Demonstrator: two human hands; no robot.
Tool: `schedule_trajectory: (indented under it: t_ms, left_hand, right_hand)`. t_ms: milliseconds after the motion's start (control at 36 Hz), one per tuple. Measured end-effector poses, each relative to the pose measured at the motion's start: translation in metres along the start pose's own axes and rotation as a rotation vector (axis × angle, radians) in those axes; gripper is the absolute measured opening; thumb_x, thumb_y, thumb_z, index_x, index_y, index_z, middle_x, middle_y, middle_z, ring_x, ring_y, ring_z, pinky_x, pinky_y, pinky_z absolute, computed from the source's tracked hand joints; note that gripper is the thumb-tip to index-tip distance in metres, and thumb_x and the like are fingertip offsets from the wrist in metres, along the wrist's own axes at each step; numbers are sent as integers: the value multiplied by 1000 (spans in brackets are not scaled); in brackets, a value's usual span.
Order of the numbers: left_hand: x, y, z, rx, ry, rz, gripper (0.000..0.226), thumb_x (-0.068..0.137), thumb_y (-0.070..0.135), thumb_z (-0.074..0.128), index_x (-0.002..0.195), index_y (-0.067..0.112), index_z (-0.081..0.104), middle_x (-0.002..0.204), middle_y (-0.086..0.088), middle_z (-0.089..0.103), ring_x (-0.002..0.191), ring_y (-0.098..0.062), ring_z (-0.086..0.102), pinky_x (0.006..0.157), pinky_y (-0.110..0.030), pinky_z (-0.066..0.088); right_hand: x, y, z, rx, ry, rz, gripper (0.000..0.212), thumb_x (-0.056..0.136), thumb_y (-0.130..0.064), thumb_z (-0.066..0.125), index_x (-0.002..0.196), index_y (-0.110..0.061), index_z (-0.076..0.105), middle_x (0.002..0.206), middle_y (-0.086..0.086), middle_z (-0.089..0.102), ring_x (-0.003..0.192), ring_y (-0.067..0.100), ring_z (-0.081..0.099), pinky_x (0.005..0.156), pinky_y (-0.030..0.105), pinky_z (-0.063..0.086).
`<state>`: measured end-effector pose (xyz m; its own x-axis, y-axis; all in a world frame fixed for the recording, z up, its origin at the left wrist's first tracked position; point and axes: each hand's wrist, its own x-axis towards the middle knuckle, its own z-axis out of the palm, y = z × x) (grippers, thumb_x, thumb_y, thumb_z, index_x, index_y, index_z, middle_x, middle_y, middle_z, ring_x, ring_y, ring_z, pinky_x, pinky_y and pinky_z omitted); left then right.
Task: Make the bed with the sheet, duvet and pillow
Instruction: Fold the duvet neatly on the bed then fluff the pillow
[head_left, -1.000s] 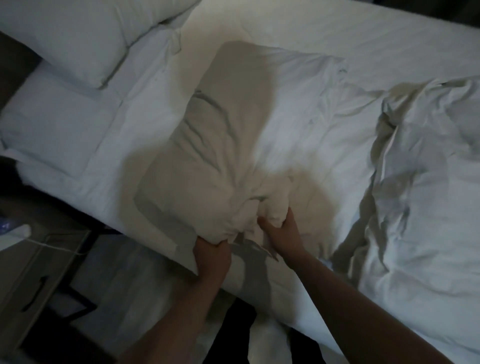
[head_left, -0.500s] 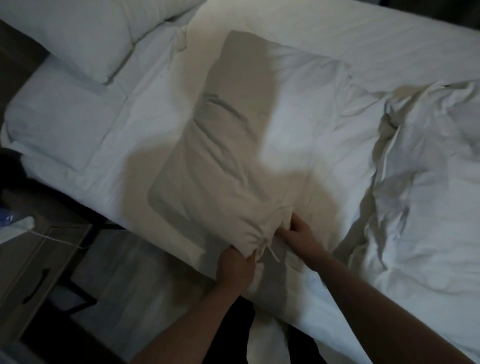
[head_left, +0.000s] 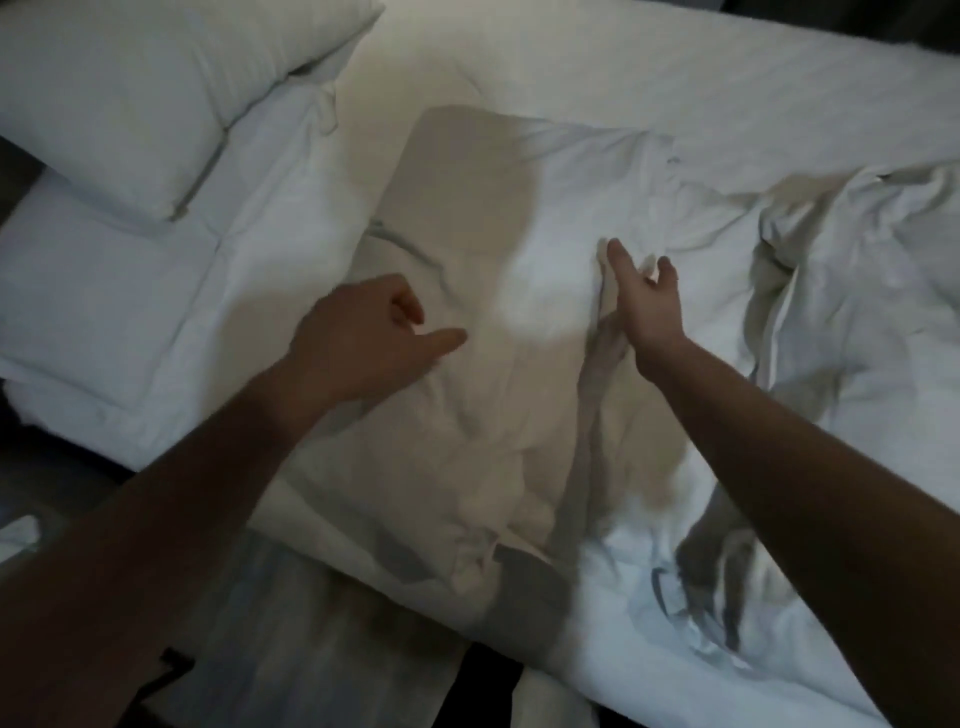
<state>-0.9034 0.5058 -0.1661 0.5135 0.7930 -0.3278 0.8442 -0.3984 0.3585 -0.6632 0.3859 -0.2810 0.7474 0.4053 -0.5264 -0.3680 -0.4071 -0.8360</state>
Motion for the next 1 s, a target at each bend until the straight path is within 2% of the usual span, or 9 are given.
schedule_trajectory:
  t_ms: [139,278,389,472,583,722,806,917,1000]
  left_hand:
    - [21,26,71,310,-149,147,73,57,92,55,86,25,56,89,6,64,86,-19,62,73,-32,45]
    - [21,30,99,244,-209,351,18,95,41,45,92,26,55,102,-4,65,97,-29,61,72,-34,40]
    - [3,54,66,-45,-64,523,27,91,39,48,72,21,43,63,2,50,67,-25,54,61,-39,42]
    - [-6,68,60,-187,-29,574,31,90,39,50,70,16,41,57,-2,46,63,-28,51,56,-39,37]
    - [4,50,106,1,-221,551,30,95,45,47,76,25,37,72,-3,58,78,-30,59,62,-38,42]
    - [12,21,138,77,-239,461,22,97,53,40,82,38,32,82,2,63,85,-24,62,65,-34,44]
    - [8,33,132,34,-180,485,24,96,52,37,79,40,26,74,0,58,79,-27,60,62,-35,43]
    - [-8,57,106,-93,-99,518,34,98,45,42,73,27,29,58,2,39,65,-24,52,58,-39,40]
    - [-12,58,92,-211,-65,537,39,97,41,48,67,26,27,55,3,39,56,-17,44,54,-37,35]
  right_hand:
    - [37,-23,22,-9,20,122,125,64,-68,78,157,-12,15,157,5,34,141,25,38,114,35,33]
    - [39,-39,31,41,-68,-3,80,83,-15,75,151,-12,34,128,3,54,102,12,62,84,15,51]
    - [40,-46,35,150,-156,-132,62,78,-4,66,137,-20,54,138,11,56,120,22,59,99,34,52]
    - [39,-34,30,221,-122,-77,48,79,6,60,121,-18,60,110,8,69,82,14,66,71,24,54]
    - [47,-5,12,164,19,1,27,75,7,61,97,-10,63,84,10,67,64,17,59,63,28,47]
    - [57,-17,8,166,-26,49,46,79,-25,73,120,-18,53,87,0,63,65,10,58,54,18,47]
    - [56,-29,17,151,-126,106,98,68,-55,81,146,-19,35,117,-6,62,99,14,64,89,28,52]
    - [42,-47,23,152,-133,-18,65,66,-8,84,125,-17,60,113,4,71,100,25,71,85,41,59]
    - [42,-55,19,266,-149,-176,81,65,7,75,136,-26,55,125,2,67,93,14,70,79,28,59]
